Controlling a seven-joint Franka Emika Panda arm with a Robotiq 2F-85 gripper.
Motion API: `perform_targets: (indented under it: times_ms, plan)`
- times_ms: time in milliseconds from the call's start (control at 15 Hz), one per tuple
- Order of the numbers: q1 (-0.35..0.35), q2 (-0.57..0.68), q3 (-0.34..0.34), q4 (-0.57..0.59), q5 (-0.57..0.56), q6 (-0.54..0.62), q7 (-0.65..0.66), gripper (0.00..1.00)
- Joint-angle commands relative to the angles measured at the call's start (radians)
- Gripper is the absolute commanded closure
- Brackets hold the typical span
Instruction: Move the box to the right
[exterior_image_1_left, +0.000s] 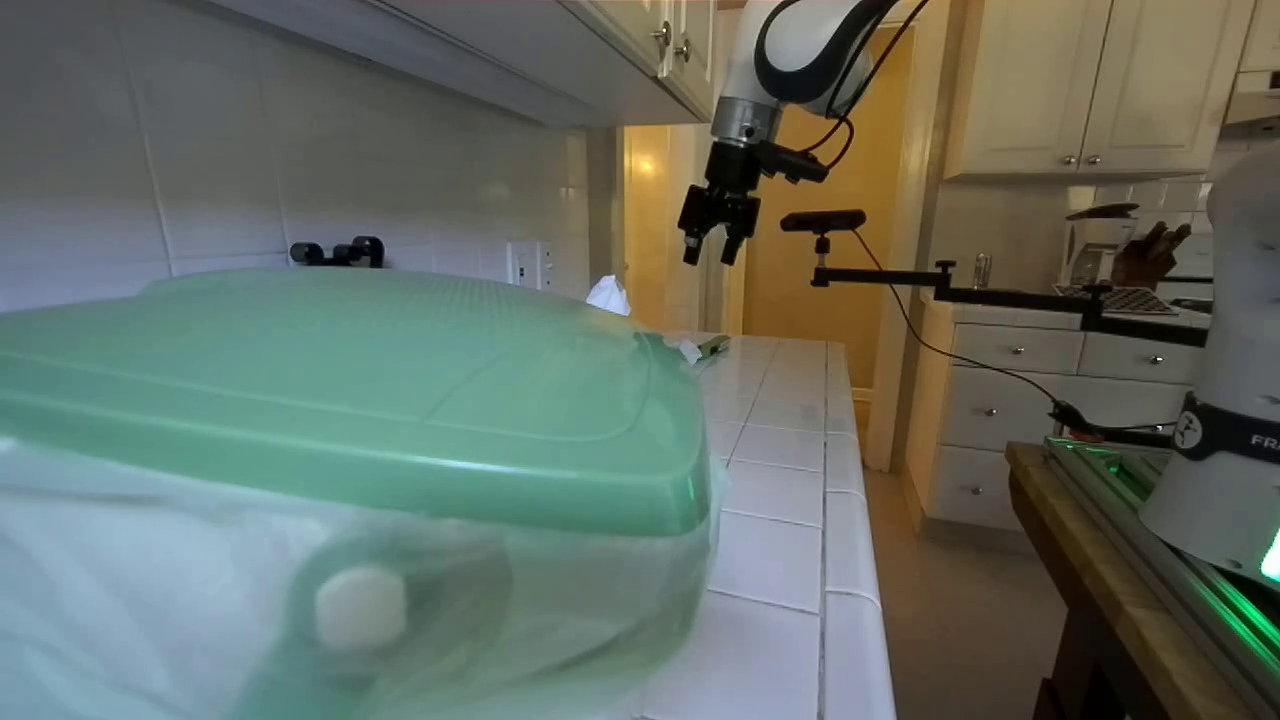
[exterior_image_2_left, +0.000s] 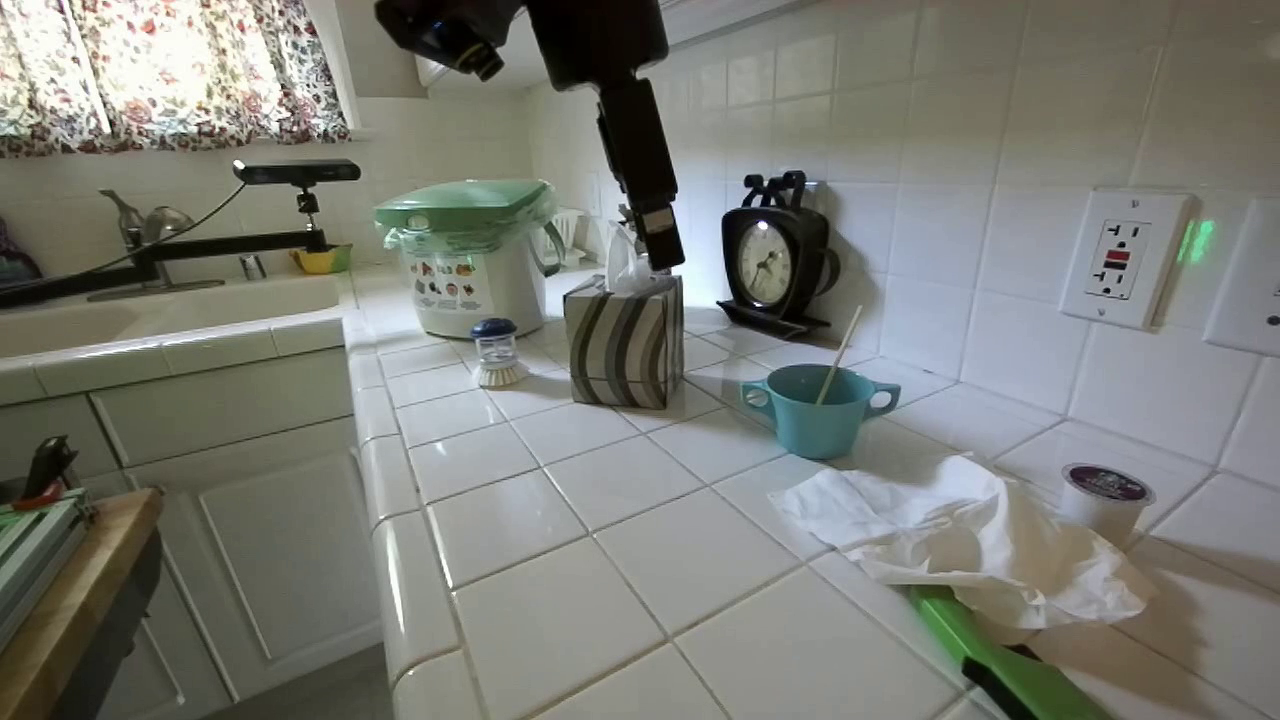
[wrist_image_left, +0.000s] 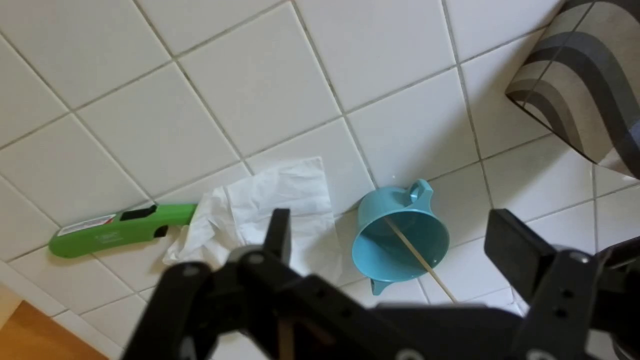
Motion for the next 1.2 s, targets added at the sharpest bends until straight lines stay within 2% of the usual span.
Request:
perform_targets:
  times_ms: [0,733,800,1133]
  plan:
    - [-0.003,0.000,0.002,0.002,0.000,-0.003,-0.001,0.00]
    - [-0.003,0.000,0.002,0.002,0.000,-0.003,-0.001,0.00]
    - [0.010,0.013,0.016,0.021,0.032,-0.012,-0.093,0.00]
    - [0.074,0.039,0.093,0.086,0.032,-0.023,-0.239,0.00]
